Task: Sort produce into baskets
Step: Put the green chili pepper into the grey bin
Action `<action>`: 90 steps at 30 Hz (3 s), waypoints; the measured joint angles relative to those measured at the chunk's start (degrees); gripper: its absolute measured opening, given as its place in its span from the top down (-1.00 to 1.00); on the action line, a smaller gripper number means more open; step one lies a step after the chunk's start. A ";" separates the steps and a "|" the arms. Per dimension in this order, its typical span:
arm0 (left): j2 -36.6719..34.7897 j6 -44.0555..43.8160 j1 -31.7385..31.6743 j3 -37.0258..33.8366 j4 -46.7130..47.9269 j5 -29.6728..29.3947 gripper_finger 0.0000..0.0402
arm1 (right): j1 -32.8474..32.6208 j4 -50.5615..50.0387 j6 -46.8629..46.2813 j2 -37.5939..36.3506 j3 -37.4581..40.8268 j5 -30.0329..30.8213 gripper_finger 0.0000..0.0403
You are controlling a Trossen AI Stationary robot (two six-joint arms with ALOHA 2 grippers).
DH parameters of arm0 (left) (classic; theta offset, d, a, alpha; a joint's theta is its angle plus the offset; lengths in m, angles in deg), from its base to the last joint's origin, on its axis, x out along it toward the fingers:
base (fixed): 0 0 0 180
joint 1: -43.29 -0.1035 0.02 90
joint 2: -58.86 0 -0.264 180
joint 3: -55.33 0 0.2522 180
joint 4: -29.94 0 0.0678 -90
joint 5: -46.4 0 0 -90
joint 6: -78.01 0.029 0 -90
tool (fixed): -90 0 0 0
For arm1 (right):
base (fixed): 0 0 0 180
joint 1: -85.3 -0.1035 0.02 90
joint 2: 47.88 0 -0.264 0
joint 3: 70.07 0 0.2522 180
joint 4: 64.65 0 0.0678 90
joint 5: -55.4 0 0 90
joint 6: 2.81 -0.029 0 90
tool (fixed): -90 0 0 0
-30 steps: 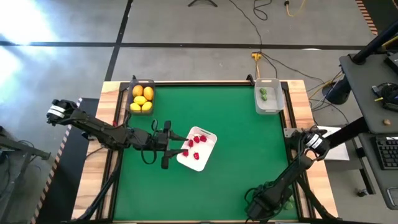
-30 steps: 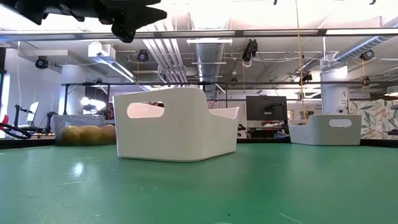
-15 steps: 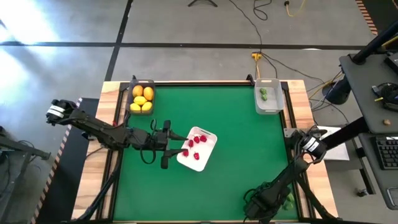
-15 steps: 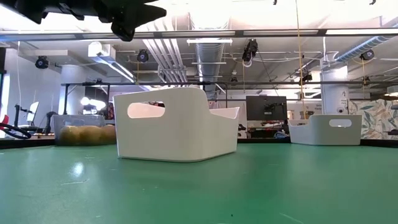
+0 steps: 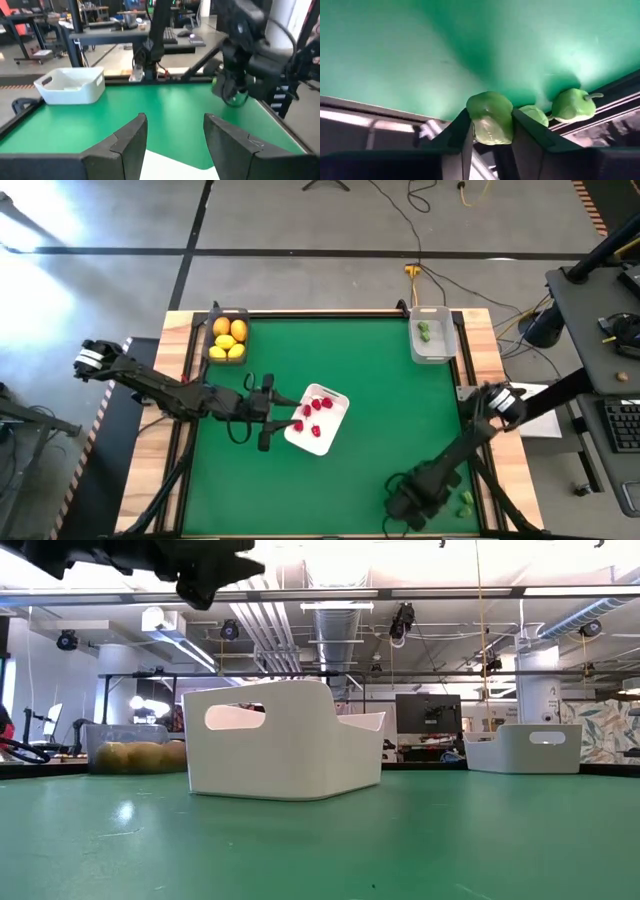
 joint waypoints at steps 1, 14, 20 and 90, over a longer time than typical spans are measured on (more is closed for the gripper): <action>0.19 -0.12 0.00 -0.22 0.05 0.00 0.12 | 1.25 -1.23 1.39 -0.81 -0.07 1.21 0.52; -0.40 -2.02 0.00 -7.71 -6.60 0.00 0.12 | 33.15 -33.60 27.82 -13.27 -10.52 41.08 0.49; -0.45 0.86 -0.09 -7.83 -6.71 -0.09 0.12 | 55.24 -32.85 37.26 -17.93 -9.04 57.52 0.50; -2.24 -12.54 5.86 -7.67 -20.33 -4.59 0.12 | 2.53 -15.82 5.13 -15.83 -7.85 40.03 -0.06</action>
